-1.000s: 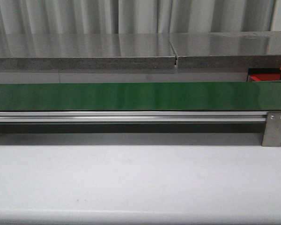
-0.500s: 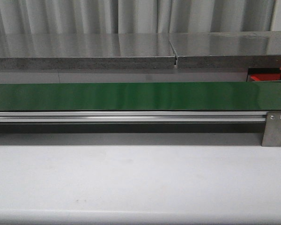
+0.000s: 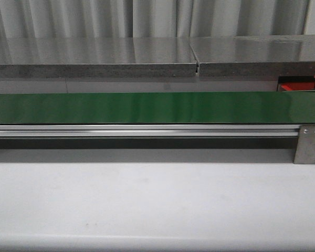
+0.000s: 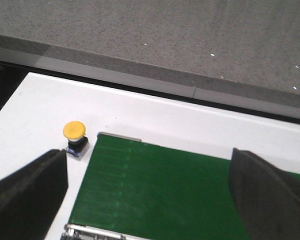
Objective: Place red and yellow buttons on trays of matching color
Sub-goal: 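Move the left gripper over the yellow push-button on the table, then lower the left gripper onto the yellow push-button and grasp it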
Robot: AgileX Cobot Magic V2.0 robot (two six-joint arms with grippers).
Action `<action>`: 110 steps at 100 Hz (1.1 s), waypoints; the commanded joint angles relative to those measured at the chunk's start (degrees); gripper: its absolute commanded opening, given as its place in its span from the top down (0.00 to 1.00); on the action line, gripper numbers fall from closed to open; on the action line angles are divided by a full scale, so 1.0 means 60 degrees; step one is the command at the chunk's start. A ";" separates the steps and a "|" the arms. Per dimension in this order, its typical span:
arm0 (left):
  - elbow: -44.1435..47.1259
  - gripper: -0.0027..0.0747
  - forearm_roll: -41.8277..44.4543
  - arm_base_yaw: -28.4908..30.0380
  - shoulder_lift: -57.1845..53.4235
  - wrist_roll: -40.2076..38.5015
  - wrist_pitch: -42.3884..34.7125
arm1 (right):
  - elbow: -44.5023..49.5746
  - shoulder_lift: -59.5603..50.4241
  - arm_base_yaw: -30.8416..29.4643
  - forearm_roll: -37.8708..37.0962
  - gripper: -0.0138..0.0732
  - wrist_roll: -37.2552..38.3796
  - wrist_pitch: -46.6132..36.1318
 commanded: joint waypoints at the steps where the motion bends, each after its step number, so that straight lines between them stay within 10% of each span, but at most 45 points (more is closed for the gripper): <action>1: -0.1368 0.16 -0.0406 0.0302 0.1008 -0.0117 -0.0313 | -0.0218 -0.0008 0.0000 0.0235 0.98 -0.0095 -0.0512; 52: -0.8220 0.16 -0.0778 0.0910 0.8146 -0.0539 0.2447 | -0.0218 -0.0008 0.0000 0.0235 0.98 -0.0095 -0.0512; 110: -0.8382 0.16 0.0892 0.0960 0.9261 -0.0857 0.1814 | -0.0218 -0.0008 0.0000 0.0235 0.98 -0.0095 -0.0512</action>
